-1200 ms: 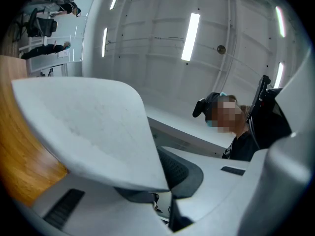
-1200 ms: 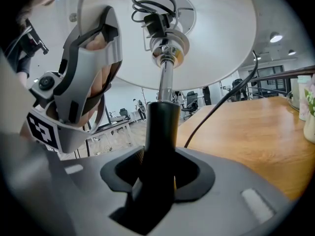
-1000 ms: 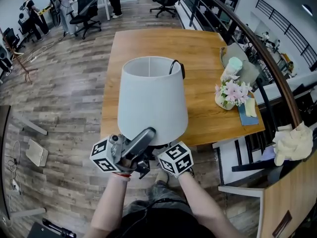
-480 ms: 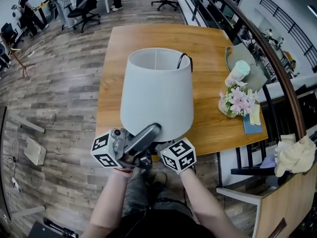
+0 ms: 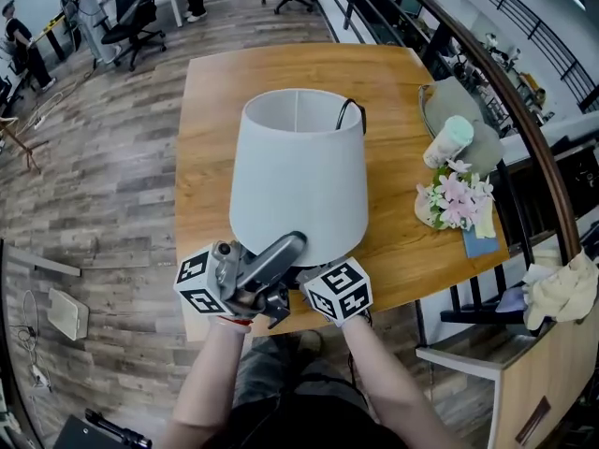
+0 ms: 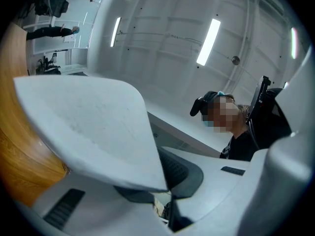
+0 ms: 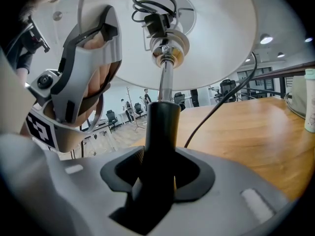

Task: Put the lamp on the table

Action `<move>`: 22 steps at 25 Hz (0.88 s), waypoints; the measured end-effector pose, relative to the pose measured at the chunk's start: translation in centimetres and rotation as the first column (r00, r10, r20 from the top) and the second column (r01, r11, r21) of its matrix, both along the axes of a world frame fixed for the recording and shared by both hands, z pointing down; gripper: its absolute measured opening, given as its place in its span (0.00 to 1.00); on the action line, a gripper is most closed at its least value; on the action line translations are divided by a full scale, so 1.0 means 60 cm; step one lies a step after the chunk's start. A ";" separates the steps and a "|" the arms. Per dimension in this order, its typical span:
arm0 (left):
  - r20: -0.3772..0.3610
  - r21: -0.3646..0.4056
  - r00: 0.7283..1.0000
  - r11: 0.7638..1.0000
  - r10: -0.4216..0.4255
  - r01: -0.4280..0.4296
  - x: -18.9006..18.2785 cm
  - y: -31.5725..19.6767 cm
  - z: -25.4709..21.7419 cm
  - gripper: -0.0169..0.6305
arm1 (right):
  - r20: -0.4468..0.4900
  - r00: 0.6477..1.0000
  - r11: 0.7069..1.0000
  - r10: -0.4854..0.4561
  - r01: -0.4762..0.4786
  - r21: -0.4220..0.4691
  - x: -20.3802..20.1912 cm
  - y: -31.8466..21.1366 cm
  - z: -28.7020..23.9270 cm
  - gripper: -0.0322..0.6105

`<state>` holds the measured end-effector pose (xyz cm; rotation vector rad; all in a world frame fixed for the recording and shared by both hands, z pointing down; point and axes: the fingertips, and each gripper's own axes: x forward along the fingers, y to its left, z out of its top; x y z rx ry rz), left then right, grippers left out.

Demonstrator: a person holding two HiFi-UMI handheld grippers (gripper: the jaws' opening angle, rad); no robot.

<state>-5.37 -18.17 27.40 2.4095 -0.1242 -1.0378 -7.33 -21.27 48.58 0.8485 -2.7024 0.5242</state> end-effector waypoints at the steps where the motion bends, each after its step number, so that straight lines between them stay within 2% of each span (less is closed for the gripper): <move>1: -0.003 0.000 1.000 1.000 0.006 -0.006 -0.002 -0.008 0.000 0.04 | -0.004 1.000 1.000 0.006 -0.006 0.001 -0.001 -0.009 0.001 0.32; 22: -0.047 -0.023 0.994 0.995 0.098 -0.100 -0.007 -0.116 0.037 0.04 | -0.056 0.993 0.994 0.104 -0.103 0.017 0.015 -0.120 0.036 0.32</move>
